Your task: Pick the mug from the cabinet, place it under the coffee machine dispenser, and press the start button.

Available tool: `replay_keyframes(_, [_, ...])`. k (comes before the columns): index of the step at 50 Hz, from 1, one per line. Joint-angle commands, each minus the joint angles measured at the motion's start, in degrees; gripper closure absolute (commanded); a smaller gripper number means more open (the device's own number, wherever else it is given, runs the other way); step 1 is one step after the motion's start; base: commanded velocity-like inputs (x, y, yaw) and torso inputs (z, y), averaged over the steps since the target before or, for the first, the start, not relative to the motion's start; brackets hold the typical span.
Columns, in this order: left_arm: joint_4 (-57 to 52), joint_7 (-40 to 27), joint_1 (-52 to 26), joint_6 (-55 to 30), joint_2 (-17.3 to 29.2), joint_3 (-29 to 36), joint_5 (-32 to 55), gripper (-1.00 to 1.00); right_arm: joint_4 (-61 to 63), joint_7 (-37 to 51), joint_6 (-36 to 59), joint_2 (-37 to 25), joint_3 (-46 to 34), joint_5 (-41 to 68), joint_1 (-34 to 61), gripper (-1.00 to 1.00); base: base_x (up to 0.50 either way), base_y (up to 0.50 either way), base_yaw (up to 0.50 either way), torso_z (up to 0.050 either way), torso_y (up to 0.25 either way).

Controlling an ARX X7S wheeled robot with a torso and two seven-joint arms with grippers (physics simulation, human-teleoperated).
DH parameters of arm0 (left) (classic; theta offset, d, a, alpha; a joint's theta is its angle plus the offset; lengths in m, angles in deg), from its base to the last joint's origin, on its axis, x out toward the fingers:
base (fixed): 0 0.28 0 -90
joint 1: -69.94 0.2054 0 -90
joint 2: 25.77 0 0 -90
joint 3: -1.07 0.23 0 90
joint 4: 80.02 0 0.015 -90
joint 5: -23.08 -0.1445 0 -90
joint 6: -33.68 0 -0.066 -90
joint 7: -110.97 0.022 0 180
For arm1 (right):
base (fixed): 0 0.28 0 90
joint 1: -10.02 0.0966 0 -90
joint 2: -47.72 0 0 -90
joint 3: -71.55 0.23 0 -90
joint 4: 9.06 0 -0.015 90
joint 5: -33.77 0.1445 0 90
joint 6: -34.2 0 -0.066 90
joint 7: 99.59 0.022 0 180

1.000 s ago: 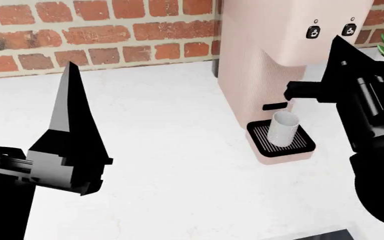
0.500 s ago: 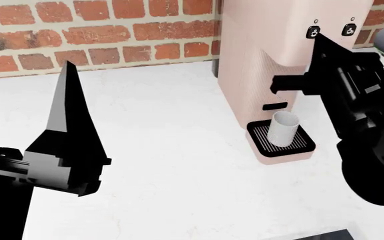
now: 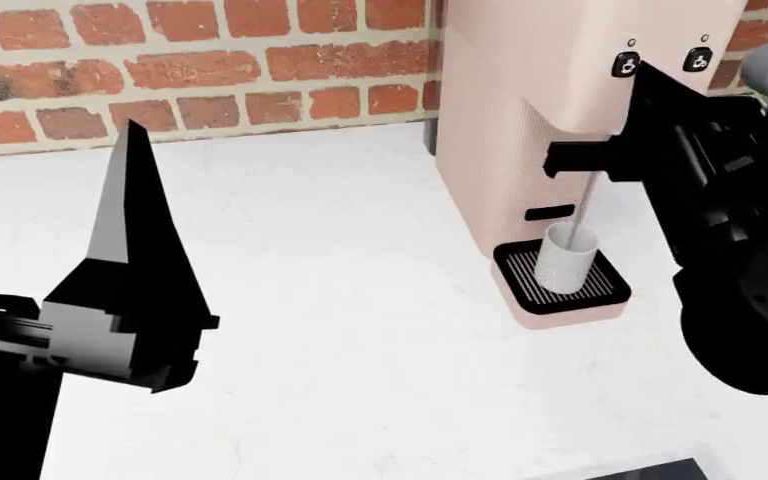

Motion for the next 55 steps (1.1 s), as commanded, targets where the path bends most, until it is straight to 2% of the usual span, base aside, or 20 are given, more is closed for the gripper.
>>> replay_keyframes(1, [-0.2, -0.3, -0.2, 0.2, 0.2, 0.4, -0.2, -1.00, 5.2, 1.4, -2.9, -3.4, 1.0, 0.7, -2.8, 1.00, 0.00, 0.00, 0.00, 0.000, 0.000])
replay_keyframes(10, [-0.2, -0.4, -0.4, 0.4, 0.4, 0.9, -0.5, -1.00, 10.2, 3.9, -5.8, -7.8, 3.0, 0.8, -5.2, 1.00, 0.00, 0.00, 0.00, 0.000, 0.000])
replay_keyframes(11, [-0.2, -0.4, -0.4, 0.4, 0.4, 0.9, -0.5, -1.00, 10.8, 4.2, -5.8, -8.2, 3.2, 0.8, -5.2, -1.00, 0.00, 0.00, 0.00, 0.000, 0.000])
replay_keyframes(26, [-0.8, -1.5, -0.7, 1.6, 1.9, 1.0, -0.3, -1.00, 22.4, 9.1, -15.4, -16.3, 7.0, -1.4, -11.6, -1.00, 0.00, 0.00, 0.00, 0.000, 0.000])
replay_keyframes(30, [-1.6, -2.6, -1.0, 3.1, 3.6, 1.3, -0.4, -1.00, 24.9, 10.7, -19.8, -18.8, 7.6, -4.0, -15.4, -1.00, 0.00, 0.00, 0.00, 0.000, 0.000])
replay_keyframes(33, [-1.7, -4.8, -3.4, 6.6, 6.8, 4.7, -1.3, -1.00, 27.6, 13.0, -25.6, -22.1, 7.9, -7.9, -20.1, -1.00, 0.00, 0.00, 0.00, 0.000, 0.000])
replay_keyframes(37, [-1.7, -8.0, -9.3, 10.9, 10.4, 12.8, -3.1, -1.00, 29.9, 15.6, -30.7, -24.9, 7.6, -12.7, -24.4, -1.00, 0.00, 0.00, 0.00, 0.000, 0.000])
replay_keyframes(44, [-1.7, -13.2, -25.3, 17.9, 15.6, 32.4, -6.8, -1.00, 33.2, 21.3, -38.4, -28.8, 5.9, -23.3, -31.0, -1.00, 0.00, 0.00, 0.00, 0.000, 0.000])
replay_keyframes(49, [-1.8, -16.6, -40.7, 22.2, 18.9, 49.5, -10.2, -1.00, 33.8, 27.6, -46.3, -34.3, 1.7, -33.6, -35.3, -1.00, 0.00, 0.00, 0.00, 0.000, 0.000])
replay_keyframes(55, [-1.8, -22.6, -63.1, 22.1, 19.9, 72.7, -14.5, -1.00, 33.8, 32.1, -49.9, -35.4, -1.6, -42.6, -38.5, -1.00, 0.00, 0.00, 0.00, 0.000, 0.000])
